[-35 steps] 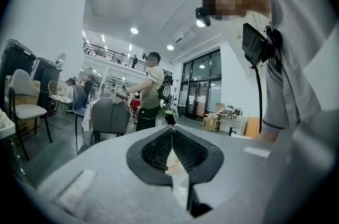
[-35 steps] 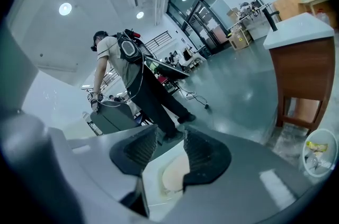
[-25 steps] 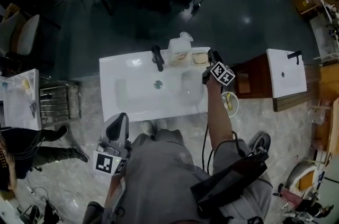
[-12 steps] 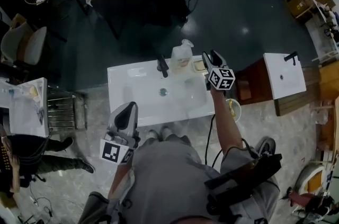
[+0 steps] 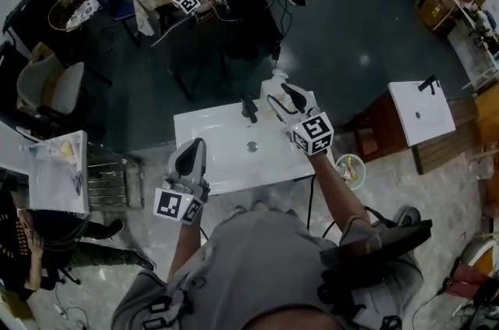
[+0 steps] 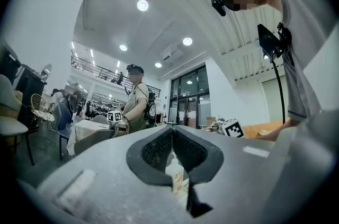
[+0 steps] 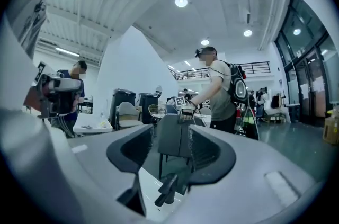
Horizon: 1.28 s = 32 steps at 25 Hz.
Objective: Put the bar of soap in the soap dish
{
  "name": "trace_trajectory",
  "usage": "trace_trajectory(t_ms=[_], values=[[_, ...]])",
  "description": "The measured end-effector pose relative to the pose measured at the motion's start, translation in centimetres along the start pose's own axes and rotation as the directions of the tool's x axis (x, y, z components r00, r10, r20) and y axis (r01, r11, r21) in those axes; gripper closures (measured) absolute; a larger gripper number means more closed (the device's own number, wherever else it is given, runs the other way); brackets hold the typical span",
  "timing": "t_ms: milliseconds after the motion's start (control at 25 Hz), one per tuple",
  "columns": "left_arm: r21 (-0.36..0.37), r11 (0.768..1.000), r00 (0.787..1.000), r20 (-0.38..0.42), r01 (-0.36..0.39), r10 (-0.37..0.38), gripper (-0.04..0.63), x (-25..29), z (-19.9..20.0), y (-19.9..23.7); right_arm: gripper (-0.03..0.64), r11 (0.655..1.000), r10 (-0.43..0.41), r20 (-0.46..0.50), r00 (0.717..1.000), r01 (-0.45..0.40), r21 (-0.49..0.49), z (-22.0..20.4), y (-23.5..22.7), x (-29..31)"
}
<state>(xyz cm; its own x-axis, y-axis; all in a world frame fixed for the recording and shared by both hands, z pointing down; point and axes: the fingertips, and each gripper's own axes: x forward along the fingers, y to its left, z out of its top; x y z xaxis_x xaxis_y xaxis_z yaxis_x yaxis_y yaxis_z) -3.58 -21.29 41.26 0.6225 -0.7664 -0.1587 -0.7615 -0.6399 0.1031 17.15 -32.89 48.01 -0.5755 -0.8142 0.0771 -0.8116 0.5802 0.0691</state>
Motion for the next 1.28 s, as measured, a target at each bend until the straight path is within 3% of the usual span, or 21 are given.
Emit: trace_trajectory(t_ms=[160,400,680,720,760,960,1280], values=[[0.013,1.0,1.0,-0.019,0.011,-0.011,0.603,-0.1,0.3,0.3,0.399,0.997,0.036,0.021,0.999,-0.035,-0.074,2.2,4.3,-0.9],[0.033,0.998,0.999,-0.013,0.048,-0.048,0.603,-0.5,0.3,0.5,0.396,0.999,0.038,0.039,0.999,-0.037,-0.021,2.5,6.7,-1.2],[0.01,0.999,0.998,-0.032,0.05,-0.049,0.603,-1.2,-0.4,0.0,0.397,0.999,0.045,0.019,0.999,-0.045,-0.019,2.7,8.0,-1.7],[0.008,0.999,0.998,-0.036,0.052,-0.051,0.603,-1.3,-0.4,-0.1,0.45,0.998,0.058,0.027,0.998,-0.058,-0.007,3.0,8.3,-2.0],[0.011,0.998,0.998,-0.038,0.056,-0.056,0.603,-1.3,-0.4,-0.2,0.611,0.998,0.07,0.044,0.997,-0.07,0.003,3.4,8.6,-2.4],[0.027,0.997,0.996,-0.052,0.069,-0.067,0.603,-1.8,-0.6,-0.1,0.614,0.999,0.051,0.099,0.994,-0.052,0.009,5.4,9.2,-3.2],[0.006,0.998,0.996,-0.054,0.069,-0.068,0.603,-2.8,-1.0,-0.4,0.614,1.0,0.008,0.083,0.997,-0.011,0.027,5.2,9.6,-4.4]])
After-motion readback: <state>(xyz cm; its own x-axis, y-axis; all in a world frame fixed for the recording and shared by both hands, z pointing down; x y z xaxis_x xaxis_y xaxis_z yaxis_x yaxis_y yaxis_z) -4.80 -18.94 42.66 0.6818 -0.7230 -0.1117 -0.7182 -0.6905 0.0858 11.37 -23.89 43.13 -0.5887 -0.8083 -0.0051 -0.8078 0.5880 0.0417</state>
